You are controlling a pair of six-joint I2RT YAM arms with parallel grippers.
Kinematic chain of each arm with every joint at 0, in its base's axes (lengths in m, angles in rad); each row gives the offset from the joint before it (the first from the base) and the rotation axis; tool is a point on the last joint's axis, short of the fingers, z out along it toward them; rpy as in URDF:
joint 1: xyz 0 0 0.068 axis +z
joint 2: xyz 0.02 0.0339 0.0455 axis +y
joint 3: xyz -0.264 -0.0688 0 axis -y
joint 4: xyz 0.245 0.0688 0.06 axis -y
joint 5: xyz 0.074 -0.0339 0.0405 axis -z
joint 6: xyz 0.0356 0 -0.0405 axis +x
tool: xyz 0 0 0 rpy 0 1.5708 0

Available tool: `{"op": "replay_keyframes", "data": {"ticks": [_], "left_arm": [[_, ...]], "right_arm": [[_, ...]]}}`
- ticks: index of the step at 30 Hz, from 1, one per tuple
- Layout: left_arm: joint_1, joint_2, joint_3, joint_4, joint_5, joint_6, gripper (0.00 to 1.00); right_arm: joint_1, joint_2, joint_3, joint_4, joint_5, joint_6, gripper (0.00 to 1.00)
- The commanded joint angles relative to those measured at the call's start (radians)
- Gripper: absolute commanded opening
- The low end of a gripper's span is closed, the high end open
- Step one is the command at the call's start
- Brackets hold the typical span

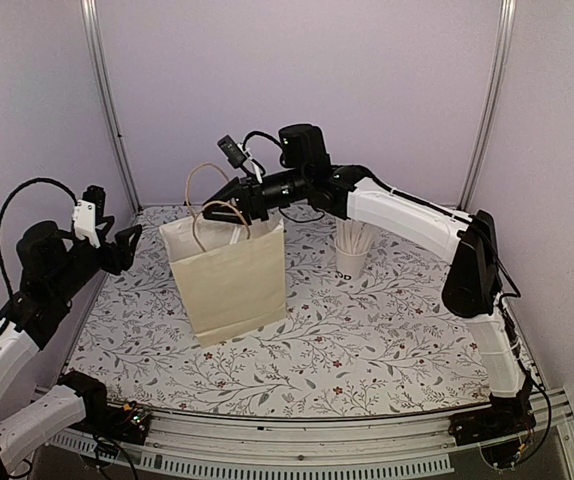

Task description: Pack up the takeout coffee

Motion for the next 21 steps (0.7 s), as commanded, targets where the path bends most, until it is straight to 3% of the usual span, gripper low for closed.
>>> {"op": "replay_keyframes", "data": {"ticks": [1,6,17,21], "left_arm": [[0.012,0.003,-0.011,0.029,0.017,0.014,0.73],[0.012,-0.006,-0.012,0.026,0.018,0.014,0.73],[0.012,-0.025,-0.012,0.027,0.033,0.006,0.73],[0.012,-0.041,-0.006,0.027,0.017,-0.011,0.74]], "right_arm": [[-0.003,-0.07,-0.045,-0.012,0.016,-0.042,0.52],[-0.019,-0.168,-0.105,-0.074,0.064,-0.135,0.6],[-0.208,-0.59,-0.522,-0.102,0.351,-0.408,0.98],[-0.321,-0.724,-0.681,-0.09,0.46,-0.421,0.99]]}}
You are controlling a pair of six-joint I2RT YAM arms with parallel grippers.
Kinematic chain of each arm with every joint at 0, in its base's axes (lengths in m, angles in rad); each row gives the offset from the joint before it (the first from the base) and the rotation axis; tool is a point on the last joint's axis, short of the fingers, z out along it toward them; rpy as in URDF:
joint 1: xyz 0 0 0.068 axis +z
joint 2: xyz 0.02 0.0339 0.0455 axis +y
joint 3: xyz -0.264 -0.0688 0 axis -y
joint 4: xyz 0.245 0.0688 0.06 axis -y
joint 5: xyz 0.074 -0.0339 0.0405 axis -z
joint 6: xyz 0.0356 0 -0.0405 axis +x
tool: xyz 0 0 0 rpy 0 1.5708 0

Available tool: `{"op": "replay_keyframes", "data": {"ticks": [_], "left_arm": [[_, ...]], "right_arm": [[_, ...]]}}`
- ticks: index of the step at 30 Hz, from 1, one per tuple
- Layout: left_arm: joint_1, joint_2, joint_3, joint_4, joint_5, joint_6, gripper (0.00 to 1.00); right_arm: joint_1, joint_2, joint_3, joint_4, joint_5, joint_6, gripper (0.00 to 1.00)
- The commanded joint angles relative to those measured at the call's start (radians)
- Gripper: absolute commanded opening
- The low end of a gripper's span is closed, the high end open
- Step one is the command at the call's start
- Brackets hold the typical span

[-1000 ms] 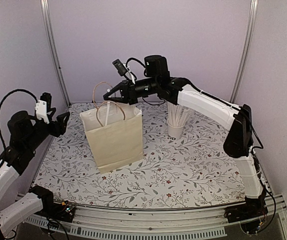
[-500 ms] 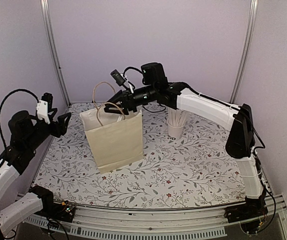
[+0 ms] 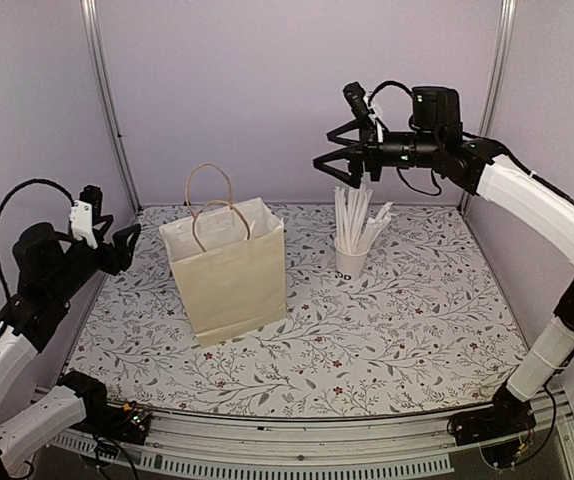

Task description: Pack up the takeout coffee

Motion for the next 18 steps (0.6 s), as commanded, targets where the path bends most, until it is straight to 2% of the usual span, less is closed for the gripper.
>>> {"op": "replay_keyframes", "data": {"ticks": [1,5,7,12,18], "left_arm": [[0.012,-0.024,0.003,0.025,-0.009,-0.021,0.74],[0.011,-0.006,0.076,-0.052,0.023,-0.068,0.74],[0.01,0.015,0.116,-0.109,0.032,-0.114,0.73],[0.011,0.066,0.169,-0.245,0.02,-0.164,0.73],[0.012,0.067,0.148,-0.244,0.02,-0.152,0.74]], "right_arm": [[-0.127,-0.133,-0.171,0.003,0.149,-0.05,0.99],[-0.328,-0.278,-0.373,0.073,0.085,0.017,0.99],[-0.403,-0.36,-0.496,0.118,0.118,0.064,0.99],[-0.415,-0.531,-0.732,0.169,0.454,0.247,0.99],[-0.418,-0.654,-0.897,0.242,0.616,0.164,0.99]]}}
